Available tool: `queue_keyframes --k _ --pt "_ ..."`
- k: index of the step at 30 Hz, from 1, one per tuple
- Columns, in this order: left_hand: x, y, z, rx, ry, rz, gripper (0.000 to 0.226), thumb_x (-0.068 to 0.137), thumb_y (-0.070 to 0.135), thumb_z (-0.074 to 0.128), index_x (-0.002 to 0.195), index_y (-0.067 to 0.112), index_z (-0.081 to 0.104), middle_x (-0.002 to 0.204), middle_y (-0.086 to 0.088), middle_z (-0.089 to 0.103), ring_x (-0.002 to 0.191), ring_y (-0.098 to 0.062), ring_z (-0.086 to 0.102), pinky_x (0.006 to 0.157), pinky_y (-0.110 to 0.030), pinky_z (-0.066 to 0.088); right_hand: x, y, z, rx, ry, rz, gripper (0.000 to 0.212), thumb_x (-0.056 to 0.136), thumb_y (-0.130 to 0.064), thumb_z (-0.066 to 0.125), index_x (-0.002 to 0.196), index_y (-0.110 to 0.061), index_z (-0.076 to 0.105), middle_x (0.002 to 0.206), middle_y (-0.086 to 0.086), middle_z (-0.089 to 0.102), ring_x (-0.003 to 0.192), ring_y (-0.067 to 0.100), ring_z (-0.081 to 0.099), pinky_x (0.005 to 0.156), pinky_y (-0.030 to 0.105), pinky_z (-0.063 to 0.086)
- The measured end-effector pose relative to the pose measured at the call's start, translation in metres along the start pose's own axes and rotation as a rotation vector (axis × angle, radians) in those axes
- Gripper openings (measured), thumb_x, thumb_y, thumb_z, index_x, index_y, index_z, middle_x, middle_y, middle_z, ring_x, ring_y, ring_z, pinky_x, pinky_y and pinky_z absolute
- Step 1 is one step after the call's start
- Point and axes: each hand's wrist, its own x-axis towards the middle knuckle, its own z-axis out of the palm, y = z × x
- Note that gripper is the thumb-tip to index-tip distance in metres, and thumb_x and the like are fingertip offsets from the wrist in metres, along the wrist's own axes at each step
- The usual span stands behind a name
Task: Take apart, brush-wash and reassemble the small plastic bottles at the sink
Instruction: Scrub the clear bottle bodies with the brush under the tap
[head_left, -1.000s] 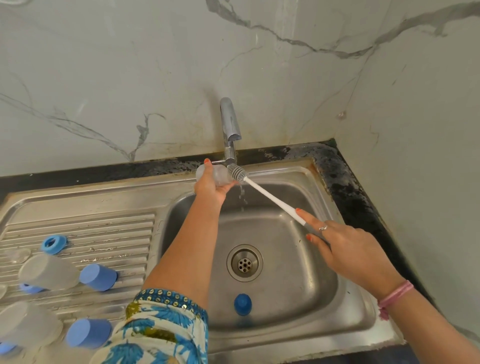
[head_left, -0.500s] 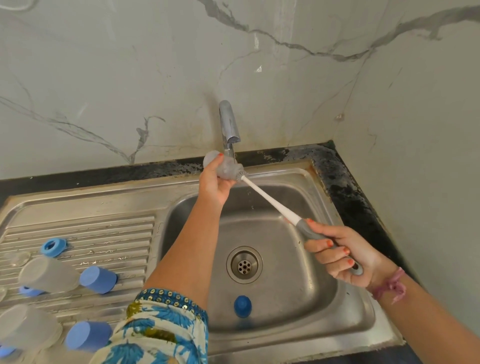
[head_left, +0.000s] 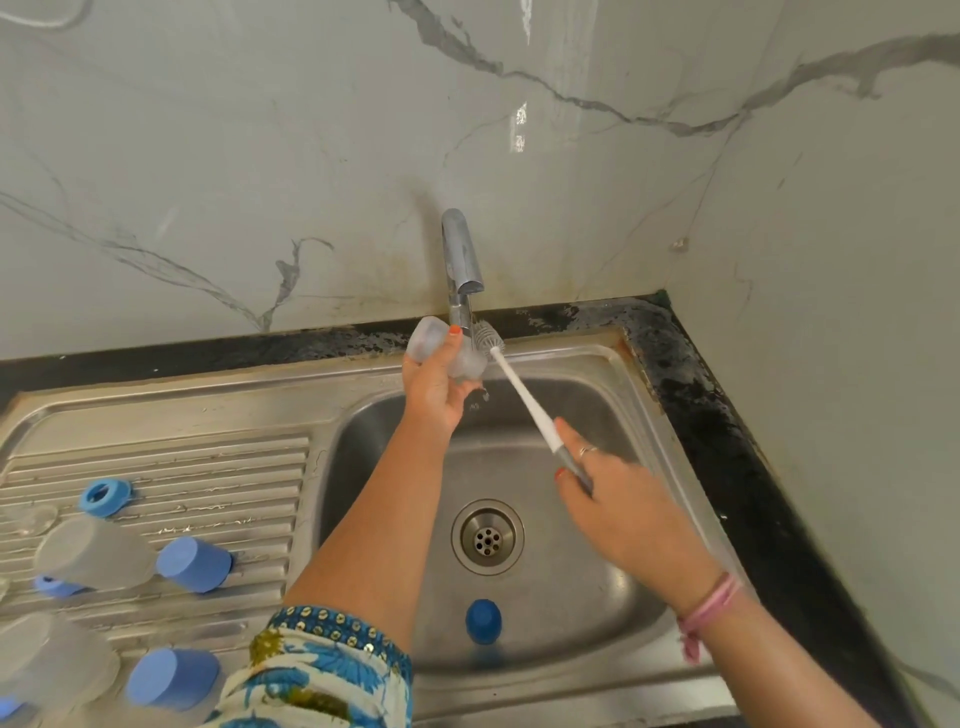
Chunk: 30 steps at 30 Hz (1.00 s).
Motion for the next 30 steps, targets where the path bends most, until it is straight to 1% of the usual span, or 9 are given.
queue_keyframes --k 4,8,12,16,19,22,24,27,30 --pt "0.007 -0.002 0.000 -0.049 0.093 0.015 0.055 0.082 0.014 0.076 0.130 0.012 0.050 0.113 -0.015 0.060 0.104 -0.035 0.062 0.088 -0.069 0.046 -0.028 -0.014 0.021 -0.117 -0.060 -0.010 0.058 0.102 -0.033 0.034 0.154 -0.032 0.006 0.072 -0.001 0.060 0.061 0.011 0.059 0.060 0.028 0.054" --pt "0.001 -0.012 0.003 -0.017 0.088 -0.011 0.066 0.082 0.013 0.076 0.137 0.017 0.042 0.126 -0.013 0.056 0.114 -0.031 0.058 0.081 -0.057 0.056 -0.007 -0.017 0.021 -0.117 -0.016 0.036 0.056 0.102 -0.029 0.034 0.154 -0.027 0.015 0.071 -0.001 0.056 0.062 0.015 0.055 0.061 0.032 0.048" --pt "0.000 -0.013 0.005 0.048 0.038 0.016 0.071 0.079 0.016 0.078 0.139 0.016 0.040 0.130 -0.016 0.053 0.117 -0.033 0.056 0.082 -0.057 0.055 0.012 -0.023 0.017 -0.015 0.012 0.070 0.053 0.102 -0.026 0.035 0.153 -0.022 0.021 0.072 -0.002 0.052 0.062 0.013 0.052 0.056 0.027 0.041" --pt "0.004 -0.002 0.004 -0.035 0.200 0.055 0.070 0.080 0.016 0.078 0.139 0.016 0.040 0.112 -0.012 0.058 0.094 -0.027 0.062 0.061 -0.036 0.056 -0.026 -0.033 0.033 -0.071 -0.017 0.022 0.056 0.102 -0.028 0.032 0.154 -0.026 0.011 0.076 0.006 0.062 0.064 0.021 0.056 0.065 0.038 0.052" --pt "0.003 -0.009 0.001 -0.017 0.193 0.023 0.068 0.081 0.015 0.078 0.137 0.018 0.041 0.115 -0.010 0.059 0.103 -0.027 0.061 0.073 -0.048 0.059 -0.015 -0.029 0.033 -0.058 -0.008 0.039 0.055 0.101 -0.027 0.033 0.154 -0.025 0.015 0.077 0.007 0.062 0.068 0.024 0.060 0.067 0.039 0.053" --pt "0.001 -0.015 0.001 0.076 0.144 -0.003 0.075 0.078 0.019 0.080 0.140 0.021 0.038 0.127 -0.011 0.054 0.113 -0.030 0.057 0.082 -0.054 0.057 0.012 -0.026 0.023 -0.013 0.000 0.050 0.054 0.101 -0.024 0.034 0.153 -0.022 0.021 0.070 -0.001 0.055 0.059 0.014 0.054 0.052 0.025 0.043" --pt "0.002 -0.012 0.001 0.048 0.158 0.009 0.076 0.078 0.018 0.080 0.141 0.018 0.038 0.128 -0.014 0.055 0.111 -0.029 0.059 0.076 -0.051 0.059 0.010 -0.029 0.021 -0.028 -0.001 0.054 0.055 0.101 -0.024 0.034 0.153 -0.022 0.020 0.073 -0.001 0.056 0.062 0.014 0.054 0.052 0.025 0.041" --pt "0.005 -0.001 0.003 -0.021 0.220 0.043 0.071 0.080 0.017 0.079 0.139 0.013 0.038 0.112 -0.014 0.060 0.085 -0.023 0.062 0.051 -0.031 0.053 -0.023 -0.037 0.038 -0.153 -0.011 0.005 0.060 0.101 -0.022 0.034 0.155 -0.021 0.008 0.080 0.005 0.064 0.071 0.024 0.062 0.067 0.039 0.053" --pt "0.006 -0.002 0.004 0.001 0.169 0.023 0.067 0.082 0.014 0.077 0.138 0.013 0.040 0.111 -0.010 0.060 0.092 -0.024 0.063 0.071 -0.045 0.060 -0.015 -0.034 0.037 -0.152 0.032 0.013 0.058 0.101 -0.022 0.033 0.154 -0.019 0.011 0.081 0.006 0.065 0.071 0.024 0.064 0.069 0.038 0.054"
